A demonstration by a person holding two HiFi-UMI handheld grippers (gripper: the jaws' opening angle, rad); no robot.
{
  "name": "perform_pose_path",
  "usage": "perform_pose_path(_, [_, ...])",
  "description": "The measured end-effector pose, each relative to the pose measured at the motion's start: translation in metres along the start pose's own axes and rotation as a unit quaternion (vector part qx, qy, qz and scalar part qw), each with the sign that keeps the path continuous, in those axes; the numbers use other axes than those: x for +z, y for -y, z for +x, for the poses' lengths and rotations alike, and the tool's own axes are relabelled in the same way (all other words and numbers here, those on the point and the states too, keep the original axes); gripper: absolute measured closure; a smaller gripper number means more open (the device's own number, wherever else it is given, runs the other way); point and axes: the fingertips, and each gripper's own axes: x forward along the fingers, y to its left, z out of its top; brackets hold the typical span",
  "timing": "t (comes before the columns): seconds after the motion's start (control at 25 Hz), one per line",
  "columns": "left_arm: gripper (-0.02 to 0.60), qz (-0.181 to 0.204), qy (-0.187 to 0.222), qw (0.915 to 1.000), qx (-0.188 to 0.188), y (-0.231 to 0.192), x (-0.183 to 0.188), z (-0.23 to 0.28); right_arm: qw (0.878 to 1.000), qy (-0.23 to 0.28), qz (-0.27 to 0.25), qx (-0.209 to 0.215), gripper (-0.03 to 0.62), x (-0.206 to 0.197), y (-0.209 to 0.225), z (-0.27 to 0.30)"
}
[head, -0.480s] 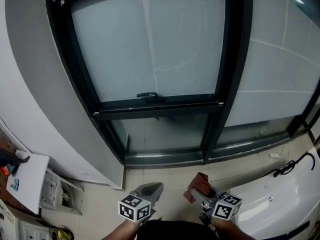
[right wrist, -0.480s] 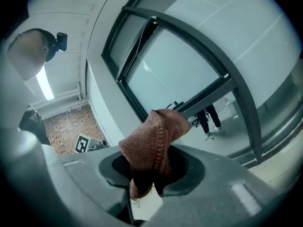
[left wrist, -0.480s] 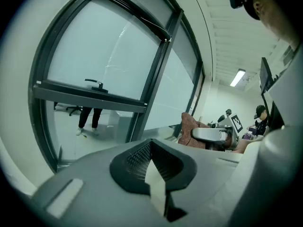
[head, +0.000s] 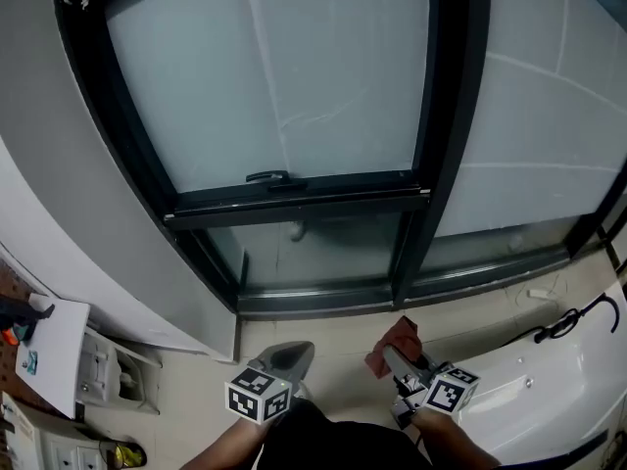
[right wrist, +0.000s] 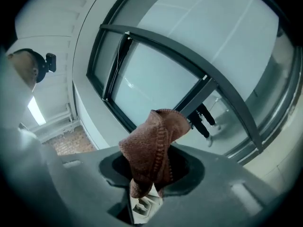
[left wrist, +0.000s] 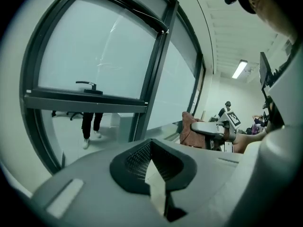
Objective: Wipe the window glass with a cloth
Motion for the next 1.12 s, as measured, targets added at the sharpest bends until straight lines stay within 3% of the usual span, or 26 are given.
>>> perform_pose_path(0.16, [0.565,0.009,-0.002,0.9999,-0.011,-0.028,0.022,0.028,1.000,0.018,0.010,-0.021,0.477,0.025,0.022,0.024])
perform_pose_path(0.32, [0.565,0.023,-0.005,0.9994,-0.026,-0.072,0.044,0.060,0.996,0.061,0.053,-0.032,0.477,0.057,0.047,0.065])
perform_pose_path(0.44, [0.565,0.040,-0.010,0.9984,-0.039,-0.111,0.067,0.085,0.991,0.098,0.080,-0.036,0.477,0.093,0.063,0.109])
perform_pose_path(0.64, [0.565,0.063,-0.003,0.9955,-0.071,-0.175,0.125,0.114,0.981,0.163,0.082,-0.069,0.477,0.164,0.080,0.178])
perform_pose_path(0.92, [0.565,0.120,-0.040,0.9777,-0.167,-0.206,0.163,0.157,0.954,0.235,0.109,-0.153,0.477,0.223,0.130,0.231])
perform_pose_path(1.04, [0.565,0.149,-0.056,0.9683,-0.193,-0.211,0.167,0.175,0.947,0.249,0.108,-0.170,0.477,0.247,0.150,0.243])
perform_pose_path(1.12, [0.565,0.147,-0.065,0.9648,-0.208,-0.210,0.167,0.181,0.944,0.253,0.117,-0.174,0.477,0.260,0.164,0.249])
